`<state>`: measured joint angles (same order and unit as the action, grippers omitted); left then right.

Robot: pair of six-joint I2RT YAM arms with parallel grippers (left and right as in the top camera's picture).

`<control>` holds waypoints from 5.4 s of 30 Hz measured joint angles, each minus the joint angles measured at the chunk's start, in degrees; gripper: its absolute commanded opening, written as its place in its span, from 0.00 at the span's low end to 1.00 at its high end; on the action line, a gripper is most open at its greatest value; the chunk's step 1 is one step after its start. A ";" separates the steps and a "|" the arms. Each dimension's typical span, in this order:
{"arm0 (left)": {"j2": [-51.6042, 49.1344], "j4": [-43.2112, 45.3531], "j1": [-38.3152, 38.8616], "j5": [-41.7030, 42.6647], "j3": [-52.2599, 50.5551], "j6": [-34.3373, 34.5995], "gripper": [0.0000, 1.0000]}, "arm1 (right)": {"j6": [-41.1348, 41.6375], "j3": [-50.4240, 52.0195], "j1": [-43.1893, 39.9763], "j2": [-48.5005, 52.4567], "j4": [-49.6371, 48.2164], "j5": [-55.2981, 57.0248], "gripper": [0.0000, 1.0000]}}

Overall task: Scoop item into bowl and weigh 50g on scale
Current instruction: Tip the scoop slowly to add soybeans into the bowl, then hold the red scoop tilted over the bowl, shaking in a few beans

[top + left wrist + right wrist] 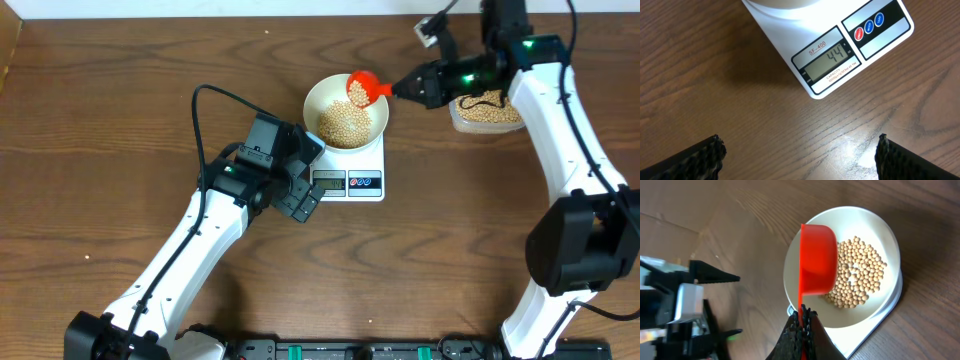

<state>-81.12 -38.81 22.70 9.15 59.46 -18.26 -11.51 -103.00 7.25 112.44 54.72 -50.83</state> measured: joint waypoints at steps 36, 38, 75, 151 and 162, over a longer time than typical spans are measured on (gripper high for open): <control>0.00 0.02 0.00 0.00 0.00 0.00 0.98 | -7.41 0.00 8.41 0.02 -2.16 16.15 0.01; 0.00 0.00 0.00 0.00 0.00 0.00 0.98 | -7.63 0.00 9.14 0.00 -2.23 17.86 0.01; 0.00 0.00 0.00 0.00 0.00 0.00 0.98 | -6.88 0.00 6.16 0.02 -3.02 12.85 0.01; 0.00 0.00 0.00 0.00 0.00 0.00 0.98 | -8.20 0.00 7.48 -0.44 -3.15 14.38 0.01; 0.00 0.00 0.00 0.00 0.00 0.00 0.98 | -7.96 0.00 6.62 -0.46 -3.15 12.33 0.01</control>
<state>-81.12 -38.81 22.70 9.15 59.46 -18.26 -19.46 -103.00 13.87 111.98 51.57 -38.50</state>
